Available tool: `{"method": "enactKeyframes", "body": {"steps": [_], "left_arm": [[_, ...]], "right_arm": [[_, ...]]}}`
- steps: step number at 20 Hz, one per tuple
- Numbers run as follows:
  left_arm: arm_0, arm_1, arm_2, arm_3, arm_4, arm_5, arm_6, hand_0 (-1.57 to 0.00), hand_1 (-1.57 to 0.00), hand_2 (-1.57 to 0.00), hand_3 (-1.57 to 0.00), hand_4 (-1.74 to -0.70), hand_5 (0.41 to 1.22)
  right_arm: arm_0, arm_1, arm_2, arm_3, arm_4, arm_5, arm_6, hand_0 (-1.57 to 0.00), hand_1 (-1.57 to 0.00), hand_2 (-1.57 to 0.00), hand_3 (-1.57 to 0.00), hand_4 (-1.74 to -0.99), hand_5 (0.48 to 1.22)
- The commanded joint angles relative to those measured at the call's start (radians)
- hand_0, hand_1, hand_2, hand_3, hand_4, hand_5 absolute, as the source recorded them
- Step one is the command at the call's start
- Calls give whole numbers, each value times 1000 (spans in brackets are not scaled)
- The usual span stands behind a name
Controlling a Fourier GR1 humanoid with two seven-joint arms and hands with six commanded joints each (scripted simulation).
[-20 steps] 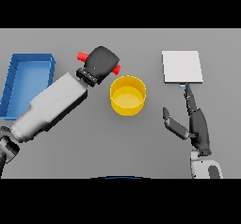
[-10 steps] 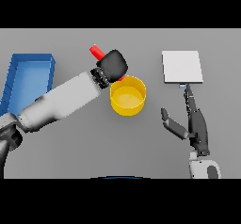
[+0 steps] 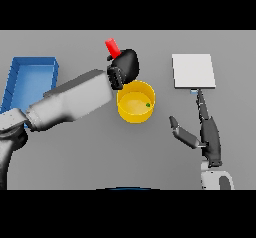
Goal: Pick up the red beaker and tilt it to pour out 1 green nut into yellow bowl. Pick up the yellow bowl and place it on the metallic measuring scale.
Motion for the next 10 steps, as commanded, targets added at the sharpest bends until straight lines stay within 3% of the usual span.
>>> {"method": "enactKeyframes", "body": {"steps": [1, 7, 10], "left_arm": [[-12, -8, -18, 2, -13, 0, 3, -1571, -1571, -1571, -1569, -1734, 1221], [-79, 8, -96, 13, -32, 17, -57, -1571, -1571, -1571, -1570, -1733, 1221], [-155, 37, -62, 28, 2, 27, -77, -1571, -1571, -1571, -1571, -1729, 1221]], "right_arm": [[5, 2, 1, -10, -3, 1, 0, 1, 1, 1, 1, -1214, 589], [9, -5, 3, -1, 12, -3, -5, 1, 1, 1, 1, -1207, 594], [5, -1, 8, -5, 18, -7, -13, 1, 1, 1, 1, -1209, 592]]}}
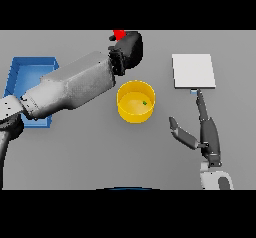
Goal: Pick up the red beaker and tilt it to pour out 1 green nut into yellow bowl. Pick up the yellow bowl and place it on the metallic measuring scale.
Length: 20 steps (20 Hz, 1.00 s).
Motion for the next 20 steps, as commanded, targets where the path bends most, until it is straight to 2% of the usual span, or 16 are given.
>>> {"method": "enactKeyframes", "body": {"steps": [1, 2, 3, 4, 6, 9, 12, 14, 15, 17, 18, 19, 20], "left_arm": [[-27, 16, 17, 14, 13, 16, -9, -1571, -1571, -1571, -1494, -1727, 1221], [-57, 26, 35, 34, 24, 25, -7, -1571, -1571, -1399, -1509, -1676, 1221], [-85, 40, 60, 46, 45, 36, -12, -1571, -1571, -1434, -1266, -1689, 1221], [-112, 65, 83, 60, 67, 42, -25, -1571, -1571, -1461, -1041, -1699, 1221], [-168, 80, 130, 129, 105, 64, -10, -1571, -1571, -1501, -1232, -1705, 1221], [-210, 103, 250, 233, 219, 54, 52, -1571, -1571, -1535, -1397, -1720, 1221], [-168, 168, 420, 329, 393, 93, 170, -1571, -1571, -1553, -1365, -1729, 1221], [-131, 212, 524, 359, 513, 138, 198, -1571, -1571, -1559, -1368, -1733, 1221], [-98, 238, 566, 358, 571, 168, 192, -1571, -1571, -1562, -1383, -1735, 1221], [-31, 288, 632, 343, 669, 216, 205, -1571, -1571, -1565, -1410, -1737, 1221], [12, 316, 663, 325, 719, 246, 200, -1571, -1571, -1566, -1426, -1738, 1221], [58, 341, 692, 298, 769, 274, 228, -1571, -1571, -1567, -1428, -1739, 1221], [104, 360, 711, 260, 806, 307, 284, -1571, -1571, -1568, -1414, -1739, 1221]], "right_arm": [[-7, 2, 1, 1, 4, -4, 4, 1, 1, 1, 1, -1203, 592], [-10, 2, -2, 8, 6, -8, 9, 1, 1, 1, 1, -1201, 592], [-4, 5, 1, 3, 4, -8, -6, 1, 1, 1, 1, -1190, 594], [-16, 3, -5, 13, -9, 1, 4, 1, 1, 1, 1, -1186, 596], [-27, 3, -9, 14, -32, 16, 6, 1, 1, 1, 1, -1181, 593], [-19, 12, -7, 15, -54, 29, -15, 1, 1, 1, 1, -1193, 597], [-27, 2, -15, 22, -62, 34, -10, 1, 1, 1, 1, -1209, 593], [-39, 6, -13, 35, -73, 44, -8, 1, 1, 1, 1, -1224, 592], [-42, -13, -28, 33, -76, 44, -13, 1, 1, 1, 1, -1222, 590], [-33, -7, -17, 36, -73, 47, -35, 1, 1, 1, 1, -1220, 587], [-40, -13, -21, 42, -74, 49, -27, 1, 1, 1, 1, -1222, 586], [-42, -20, -21, 39, -75, 54, -34, 1, 1, 1, 1, -1226, 587], [-49, -21, -19, 40, -67, 51, -33, 1, 1, 1, 1, -1223, 591]]}}
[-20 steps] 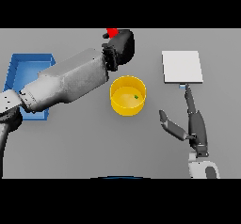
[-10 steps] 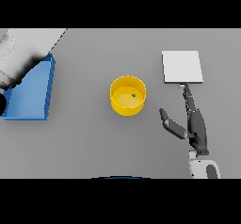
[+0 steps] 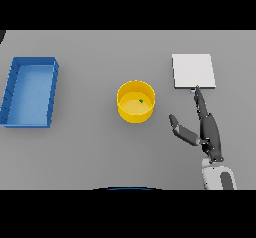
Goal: Pick up the red beaker and tilt it to pour out 1 green nut into yellow bowl. Pick up the yellow bowl and place it on the metallic measuring scale.
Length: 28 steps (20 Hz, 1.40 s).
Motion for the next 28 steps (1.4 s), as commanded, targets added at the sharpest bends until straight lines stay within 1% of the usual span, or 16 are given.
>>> {"method": "enactKeyframes", "body": {"steps": [1, 4, 5, 9, 11, 14, 17, 19, 20, 22, 23, 24, 25, 26, 27, 28], "left_arm": [[57, 34, 24, -49, 39, 43, 25, -1571, -1571, -1569, -1415, -1739, 1221], [224, 76, 75, -194, 156, 166, 136, -1571, -1571, -1570, -1445, -1740, 1221], [278, 90, 90, -237, 191, 201, 171, -1571, -1571, -1570, -1451, -1740, 1221], [502, 146, 88, -476, 277, 340, 324, -1571, -1571, -1571, -1450, -1741, 1221], [602, 163, 82, -558, 308, 405, 345, -1571, -1571, -1571, -1452, -1741, 1221], [689, 164, 70, -599, 347, 461, 368, -1571, -1571, -1571, -1450, -1741, 1221], [746, 168, 53, -637, 371, 512, 371, -1571, -1571, -1571, -1509, -1741, 1221], [760, 171, 32, -656, 379, 532, 386, -1571, -1571, -1571, -1531, -1741, 1166], [764, 162, 16, -652, 379, 545, 390, -1571, -1571, -1571, -1539, -1741, 1117], [747, 168, -17, -620, 387, 545, 404, -1571, -1571, -1571, -1551, -1741, 967], [750, 172, -32, -625, 395, 531, 395, -1571, -1571, -1571, -1555, -1667, 908], [764, 195, -46, -658, 407, 508, 398, -1571, -1571, -1571, -1503, -1530, 865], [771, 210, -54, -682, 421, 464, 404, -1564, -1449, -1432, -1362, -1374, 830], [779, 222, -57, -700, 452, 419, 404, -1457, -1180, -1187, -1129, -1229, 803], [775, 230, -56, -702, 481, 373, 405, -1166, -944, -959, -903, -1120, 778], [779, 245, -55, -715, 501, 332, 400, -932, -755, -767, -722, -1034, 758]], "right_arm": [[5, 1, 3, 2, 4, -1, 1, 1, 1, 1, 1, -1217, 595], [3, -25, -8, 1, 1, 10, -3, 1, 1, 1, 1, -1212, 610], [-7, -24, -2, -4, 6, 11, 17, 1, 1, 1, 1, -1209, 620], [5, -22, 20, -1, 31, 14, 13, 1, 1, 1, 1, -1206, 653], [0, -22, 18, 5, 32, 11, 18, 1, 1, 1, 1, -1210, 660], [4, -22, 16, 1, 25, 13, 8, 1, 1, 1, 1, -1218, 664], [13, -24, 16, -2, 22, 17, -8, 1, 1, 1, 1, -1217, 666], [4, -22, 18, 7, 33, 9, 10, 1, 1, 1, 1, -1214, 666], [1, -25, 15, 8, 36, 6, 9, 1, 1, 1, 1, -1207, 665], [25, -28, 18, -11, 30, 13, -12, 1, 1, 1, 1, -1205, 664], [22, -28, 20, -1, 33, 14, -17, 1, 1, 1, 1, -1202, 667], [25, -24, 24, -6, 41, 8, -7, 1, 1, 1, 1, -1197, 664], [15, -16, 26, -2, 41, 4, 6, 1, 1, 1, 1, -1192, 663], [18, -22, 17, -6, 27, 10, 3, 1, 1, 1, 1, -1188, 663], [12, -26, 15, -3, 34, 4, 13, 1, 1, 1, 1, -1187, 664], [16, -16, 26, -10, 44, -1, 2, 1, 1, 1, 1, -1185, 665]]}}
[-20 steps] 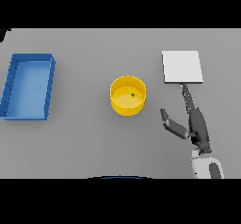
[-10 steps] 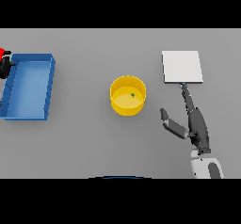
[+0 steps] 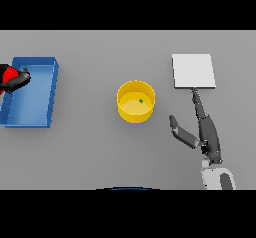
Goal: Pick up the red beaker and tilt it to pour out 1 green nut into yellow bowl. Pick up the yellow bowl and place it on the metallic measuring scale.
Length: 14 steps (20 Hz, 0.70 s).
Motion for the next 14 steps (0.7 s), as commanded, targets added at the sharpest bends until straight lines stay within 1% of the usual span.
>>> {"method": "enactKeyframes", "body": {"steps": [1, 3, 5, 6, 8, 10, 12, 13, 14], "left_arm": [[3, -1, -6, -6, 9, -22, -5, -746, -604, -613, -577, -968, 740], [-1, 21, -3, -19, 23, -63, -5, -477, -386, -392, -369, -878, 710], [8, 24, 4, -27, 46, -77, -12, -305, -247, -251, -236, -831, 688], [4, 24, 7, -20, 45, -79, -18, -244, -197, -200, -189, -815, 684], [5, 6, 9, -11, 45, -65, -39, -156, -126, -128, -120, -797, 678], [1, 4, 19, -1, 39, -44, -54, -99, -80, -81, -77, -785, 674], [-6, 8, 41, 3, 52, -42, -91, -63, -51, -52, -49, -785, 674], [-10, 5, 43, 5, 56, -47, -102, -50, -41, -41, -39, -786, 671], [-10, 4, 42, 9, 51, -44, -108, -40, -32, -33, -31, -781, 674]], "right_arm": [[7, -5, 3, -7, 7, 1, 6, 1, 1, 1, 1, -1181, 665], [25, -2, 12, -13, 15, 1, 5, 1, 1, 1, 1, -1184, 667], [19, 3, 6, -5, 1, 4, 3, 1, 1, 1, 1, -1189, 666], [27, -8, 1, -12, 3, 3, -8, 1, 1, 1, 1, -1187, 666], [15, -2, 5, -9, 1, 8, 17, 1, 1, 1, 1, -1187, 663], [10, -6, 12, -9, 28, -4, 32, 1, 1, 1, 1, -1192, 660], [8, -14, 27, -17, 70, -15, 44, 1, 1, 1, 1, -1203, 660], [3, -22, 31, -15, 77, -6, 56, 1, 1, 1, 1, -1198, 662], [-9, -39, 33, -14, 63, 23, 37, 1, 1, 1, 1, -1175, 677]]}}
